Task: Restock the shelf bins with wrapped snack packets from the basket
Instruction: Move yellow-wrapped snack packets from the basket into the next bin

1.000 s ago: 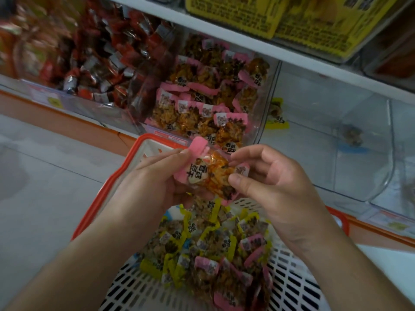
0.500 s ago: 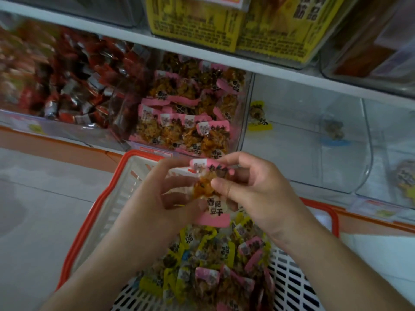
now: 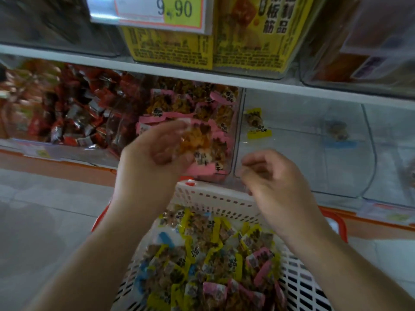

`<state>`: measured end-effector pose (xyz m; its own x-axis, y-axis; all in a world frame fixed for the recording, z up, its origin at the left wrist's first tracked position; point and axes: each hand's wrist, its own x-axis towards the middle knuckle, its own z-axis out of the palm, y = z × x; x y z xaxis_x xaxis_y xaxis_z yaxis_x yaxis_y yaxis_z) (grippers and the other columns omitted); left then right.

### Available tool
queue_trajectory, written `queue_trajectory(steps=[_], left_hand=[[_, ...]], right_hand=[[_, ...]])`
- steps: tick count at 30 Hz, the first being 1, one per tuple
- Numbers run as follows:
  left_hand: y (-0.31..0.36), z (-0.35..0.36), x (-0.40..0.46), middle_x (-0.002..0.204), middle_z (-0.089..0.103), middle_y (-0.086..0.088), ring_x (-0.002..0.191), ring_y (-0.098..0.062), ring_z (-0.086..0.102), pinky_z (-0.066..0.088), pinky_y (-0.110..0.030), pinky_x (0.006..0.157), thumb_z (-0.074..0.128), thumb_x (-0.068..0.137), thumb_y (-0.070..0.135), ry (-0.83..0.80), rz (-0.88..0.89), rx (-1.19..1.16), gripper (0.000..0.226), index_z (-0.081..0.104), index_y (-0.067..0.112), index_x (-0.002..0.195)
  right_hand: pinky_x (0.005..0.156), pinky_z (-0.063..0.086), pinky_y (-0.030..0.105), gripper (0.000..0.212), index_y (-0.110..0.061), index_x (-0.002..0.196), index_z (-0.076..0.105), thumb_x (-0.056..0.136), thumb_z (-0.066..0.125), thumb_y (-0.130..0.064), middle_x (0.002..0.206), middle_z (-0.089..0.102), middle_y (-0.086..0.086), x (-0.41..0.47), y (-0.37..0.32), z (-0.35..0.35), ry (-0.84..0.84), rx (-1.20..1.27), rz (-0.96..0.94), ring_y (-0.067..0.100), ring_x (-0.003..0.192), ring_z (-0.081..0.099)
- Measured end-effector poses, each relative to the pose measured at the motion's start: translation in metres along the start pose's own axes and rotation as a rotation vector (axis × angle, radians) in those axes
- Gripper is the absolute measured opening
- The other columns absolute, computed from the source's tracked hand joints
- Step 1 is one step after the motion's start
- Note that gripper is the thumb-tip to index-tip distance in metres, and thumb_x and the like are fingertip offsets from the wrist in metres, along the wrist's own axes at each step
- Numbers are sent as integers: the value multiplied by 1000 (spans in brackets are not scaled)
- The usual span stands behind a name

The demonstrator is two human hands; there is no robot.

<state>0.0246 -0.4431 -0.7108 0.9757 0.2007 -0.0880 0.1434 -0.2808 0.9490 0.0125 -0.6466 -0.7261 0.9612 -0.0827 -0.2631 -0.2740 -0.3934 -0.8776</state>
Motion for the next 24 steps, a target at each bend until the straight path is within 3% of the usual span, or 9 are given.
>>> queue_trajectory(steps=[4,6,9,11,14,24], left_hand=[[3,14,74,105,76,18,98,5,70,59,-22,85,81,85,17,60,134,186,46,69,35,126],[-3,22,104,110,74,14,103,-4,70,60,-33,89,82,81,28,63,191,310,49,67,33,127],[-15,33,134,121,71,5,114,-19,66,56,-38,93,77,85,32,17,251,528,48,64,30,131],[-23,39,145,132,66,0,128,-30,55,45,-51,108,73,89,28,-30,336,712,50,59,34,136],[-31,46,146,145,51,-9,137,-43,36,30,-62,114,68,91,29,-21,338,1001,55,53,37,143],[-22,45,130,148,39,-11,135,-42,33,31,-58,112,65,93,28,-25,363,983,61,47,36,151]], right_hand=[[64,47,7,9,-34,104,67,101,70,-26,93,71,-14,4,7,-8,21,-31,18,-8,84,65],[63,47,6,10,-34,103,66,100,70,-24,92,70,-15,3,9,-8,11,-26,23,-9,85,64],[66,48,5,13,-35,103,64,101,70,-23,93,68,-15,4,9,-6,-19,-43,18,-12,88,62],[67,47,4,14,-34,102,63,100,70,-22,93,67,-15,4,8,-5,-31,-60,12,-13,90,60],[69,47,3,14,-35,101,62,100,69,-22,93,66,-15,4,7,-4,-47,-82,9,-14,91,59],[69,46,2,12,-34,103,63,101,68,-22,95,66,-15,2,8,-1,-38,-122,15,-14,91,59]])
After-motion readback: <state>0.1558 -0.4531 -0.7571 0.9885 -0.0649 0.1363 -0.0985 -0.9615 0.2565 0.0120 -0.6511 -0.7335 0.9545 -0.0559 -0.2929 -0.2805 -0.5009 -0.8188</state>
